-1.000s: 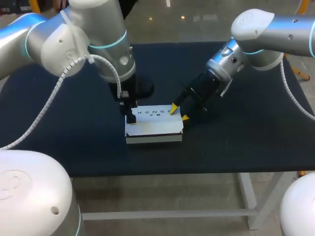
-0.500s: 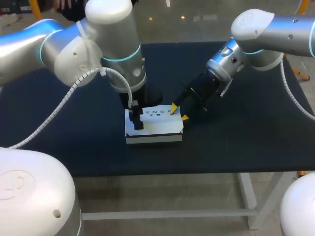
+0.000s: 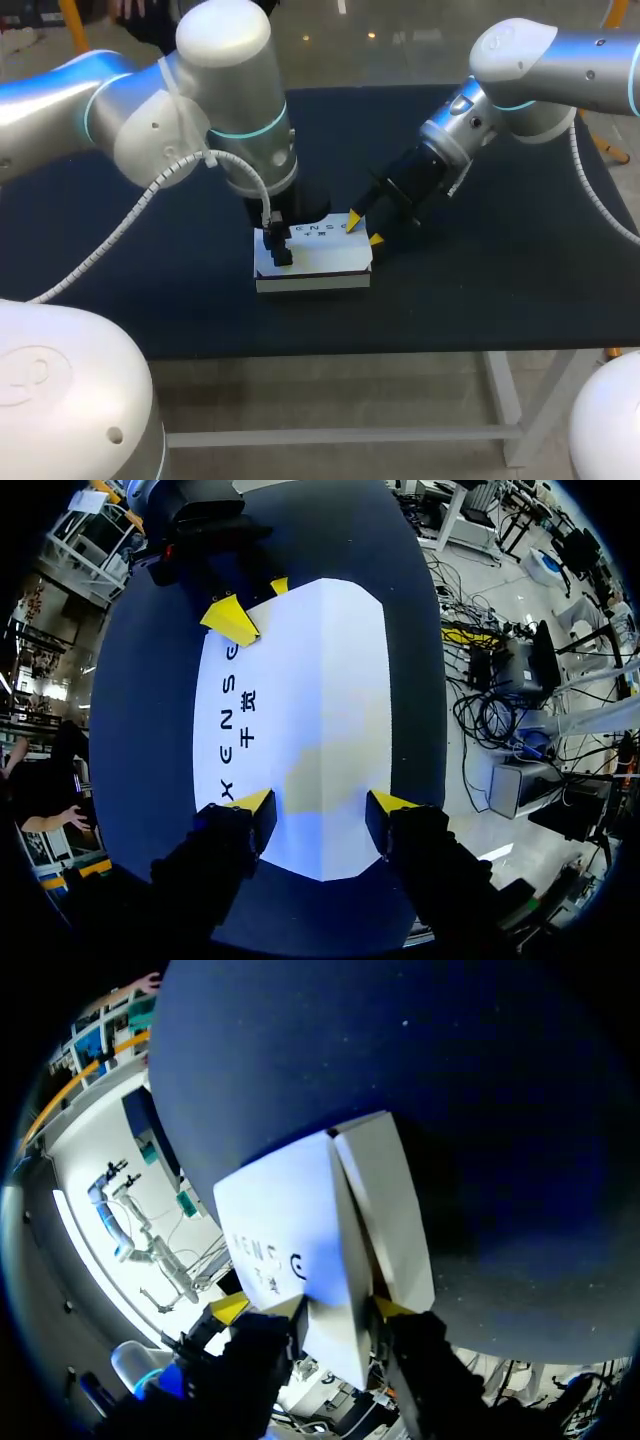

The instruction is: Assemble the packaging by folding the flat box into shape, placing the metal phone stand inside, and closing the box properly

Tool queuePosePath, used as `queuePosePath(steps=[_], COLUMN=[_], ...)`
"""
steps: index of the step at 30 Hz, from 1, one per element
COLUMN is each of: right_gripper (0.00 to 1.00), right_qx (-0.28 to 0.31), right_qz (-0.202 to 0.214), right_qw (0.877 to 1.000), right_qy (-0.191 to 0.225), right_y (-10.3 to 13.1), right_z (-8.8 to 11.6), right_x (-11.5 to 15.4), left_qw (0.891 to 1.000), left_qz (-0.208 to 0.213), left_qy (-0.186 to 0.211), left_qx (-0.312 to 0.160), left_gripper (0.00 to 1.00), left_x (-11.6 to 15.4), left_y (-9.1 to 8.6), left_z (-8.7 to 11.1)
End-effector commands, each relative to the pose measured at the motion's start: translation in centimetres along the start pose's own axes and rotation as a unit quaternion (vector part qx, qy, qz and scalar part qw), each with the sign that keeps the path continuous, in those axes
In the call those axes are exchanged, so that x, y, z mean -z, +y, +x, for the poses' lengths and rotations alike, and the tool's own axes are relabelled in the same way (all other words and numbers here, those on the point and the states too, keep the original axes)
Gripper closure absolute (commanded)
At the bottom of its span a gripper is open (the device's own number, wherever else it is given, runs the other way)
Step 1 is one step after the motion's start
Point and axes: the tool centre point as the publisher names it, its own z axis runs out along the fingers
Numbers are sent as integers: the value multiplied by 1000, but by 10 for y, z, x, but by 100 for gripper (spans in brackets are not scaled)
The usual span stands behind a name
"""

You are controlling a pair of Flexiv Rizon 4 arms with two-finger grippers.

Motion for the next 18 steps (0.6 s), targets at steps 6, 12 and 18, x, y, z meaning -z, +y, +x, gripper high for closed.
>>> queuePosePath(steps=[6,12,18], right_gripper=[57,58,58], right_qx=[0,0,0], right_qz=[1,1,1], right_qw=[1000,1000,1000], right_qy=[0,0,0], right_y=[1,1,1], right_z=[-1,-1,-1], right_x=[-1,-1,-1], left_qw=[1000,999,998], left_qz=[-6,-13,-23], left_qy=[-20,-39,-63], left_qx=[15,18,19], left_gripper=[38,33,31], left_x=[-7,-11,-14], left_y=[-1,-3,-6], left_z=[-3,-3,-5])
